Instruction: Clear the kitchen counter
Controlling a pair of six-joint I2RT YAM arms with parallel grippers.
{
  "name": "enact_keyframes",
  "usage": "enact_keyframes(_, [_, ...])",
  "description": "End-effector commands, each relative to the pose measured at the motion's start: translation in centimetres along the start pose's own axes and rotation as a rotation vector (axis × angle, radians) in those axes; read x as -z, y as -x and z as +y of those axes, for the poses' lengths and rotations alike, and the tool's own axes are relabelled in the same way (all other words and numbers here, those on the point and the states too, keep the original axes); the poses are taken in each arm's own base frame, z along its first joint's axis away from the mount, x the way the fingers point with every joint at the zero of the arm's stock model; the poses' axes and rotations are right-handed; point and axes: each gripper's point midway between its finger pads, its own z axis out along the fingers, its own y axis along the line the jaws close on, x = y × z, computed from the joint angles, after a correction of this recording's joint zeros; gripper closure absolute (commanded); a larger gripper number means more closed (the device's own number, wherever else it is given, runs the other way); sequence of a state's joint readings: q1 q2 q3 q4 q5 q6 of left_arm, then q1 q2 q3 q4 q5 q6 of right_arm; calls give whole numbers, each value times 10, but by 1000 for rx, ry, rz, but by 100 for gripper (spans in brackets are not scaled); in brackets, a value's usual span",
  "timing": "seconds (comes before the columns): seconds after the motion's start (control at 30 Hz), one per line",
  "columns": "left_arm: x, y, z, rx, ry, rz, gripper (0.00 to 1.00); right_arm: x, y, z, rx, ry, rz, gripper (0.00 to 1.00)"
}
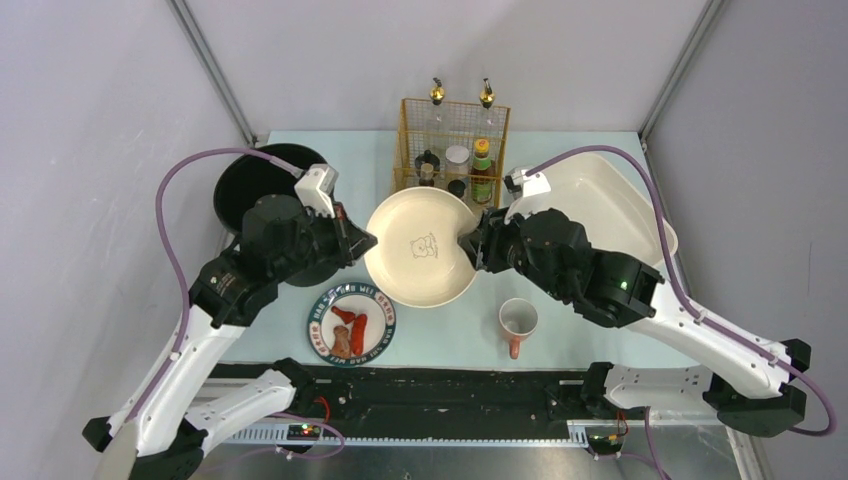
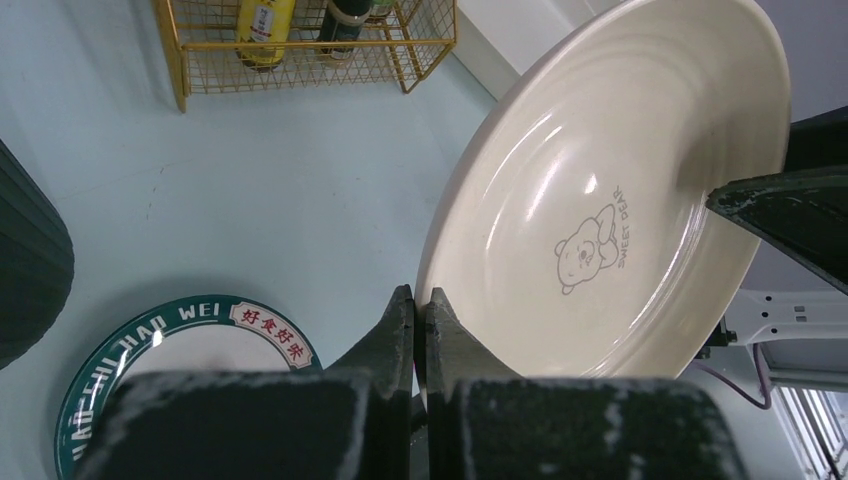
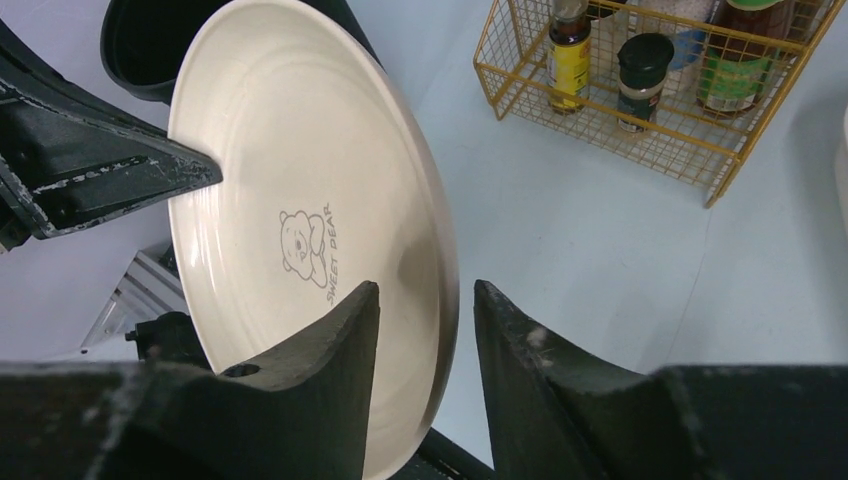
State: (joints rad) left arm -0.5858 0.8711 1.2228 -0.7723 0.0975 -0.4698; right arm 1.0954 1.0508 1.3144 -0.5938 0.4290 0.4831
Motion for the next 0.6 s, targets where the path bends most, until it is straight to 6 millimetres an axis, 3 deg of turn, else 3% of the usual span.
enact_keyframes(0.0, [6,12,-13,2,-63,-47,100,2,15,4,-48,3,-43,58])
enact_keyframes(0.1, [7,11,-13,-1,-68,-46,100,-1,12,3,-45,-6,-38,70])
enact_keyframes(0.27, [9,9,-14,-9,-81,-45,99,-4,10,0,-52,-21,-33,100])
enact_keyframes(0.3, [10,8,-14,-9,-78,-46,96,-5,10,-1,-55,-25,-34,100])
enact_keyframes(0.53, [12,-2,-3,-43,-55,-50,51,-9,8,-9,-58,-63,-42,100])
enact_keyframes(0.57, [12,-1,0,-50,-41,-58,48,-10,8,-10,-55,-68,-41,100])
